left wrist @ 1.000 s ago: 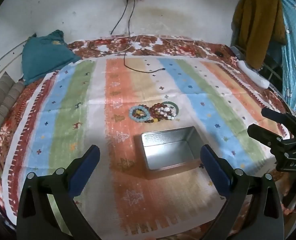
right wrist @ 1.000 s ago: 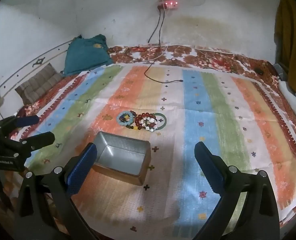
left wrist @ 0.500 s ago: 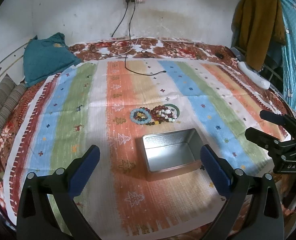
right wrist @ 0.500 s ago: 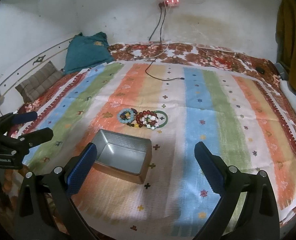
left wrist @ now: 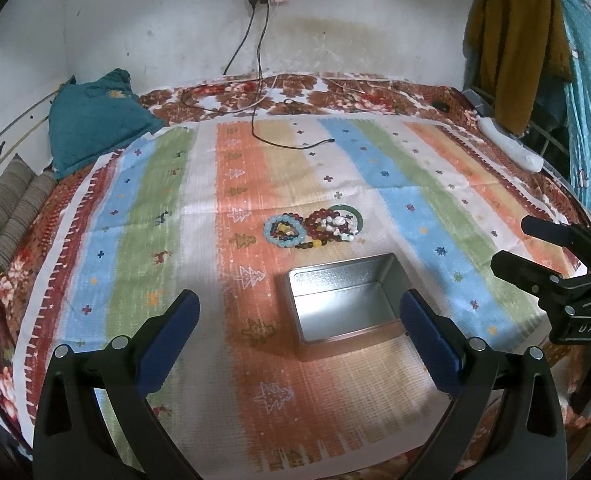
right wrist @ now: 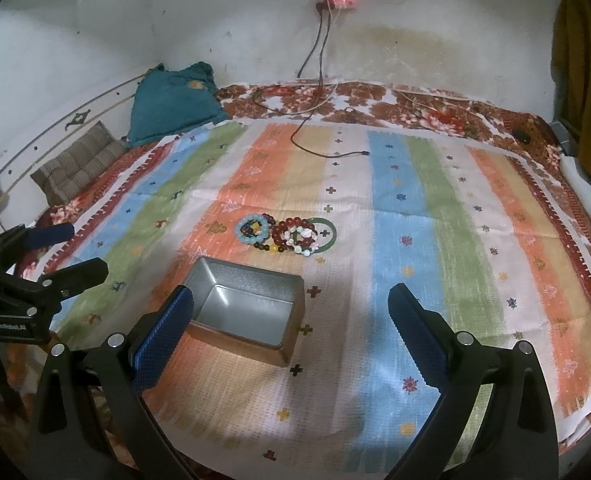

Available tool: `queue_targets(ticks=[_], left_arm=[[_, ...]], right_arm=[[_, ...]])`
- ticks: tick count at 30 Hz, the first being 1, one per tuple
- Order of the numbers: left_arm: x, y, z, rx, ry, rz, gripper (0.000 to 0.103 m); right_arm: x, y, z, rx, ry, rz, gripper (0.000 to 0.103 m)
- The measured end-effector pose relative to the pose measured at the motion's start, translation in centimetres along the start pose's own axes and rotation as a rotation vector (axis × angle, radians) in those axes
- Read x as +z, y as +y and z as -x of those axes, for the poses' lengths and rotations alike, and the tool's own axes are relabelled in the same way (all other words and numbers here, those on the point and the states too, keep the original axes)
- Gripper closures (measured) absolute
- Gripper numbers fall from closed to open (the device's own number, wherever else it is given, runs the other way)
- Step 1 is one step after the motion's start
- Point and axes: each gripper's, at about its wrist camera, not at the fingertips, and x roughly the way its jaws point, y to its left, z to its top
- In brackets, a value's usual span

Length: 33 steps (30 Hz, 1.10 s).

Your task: Organize jewelry

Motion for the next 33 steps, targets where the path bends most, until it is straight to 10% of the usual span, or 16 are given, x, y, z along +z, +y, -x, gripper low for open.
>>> queue_targets(ticks=[33], left_arm=[[-0.05, -0.29, -0.61, 0.046, 0.019, -0.03, 0.005]], right_arm=[[-0.04, -0.64, -0.93, -0.02, 0.033, -0.016, 0.004]])
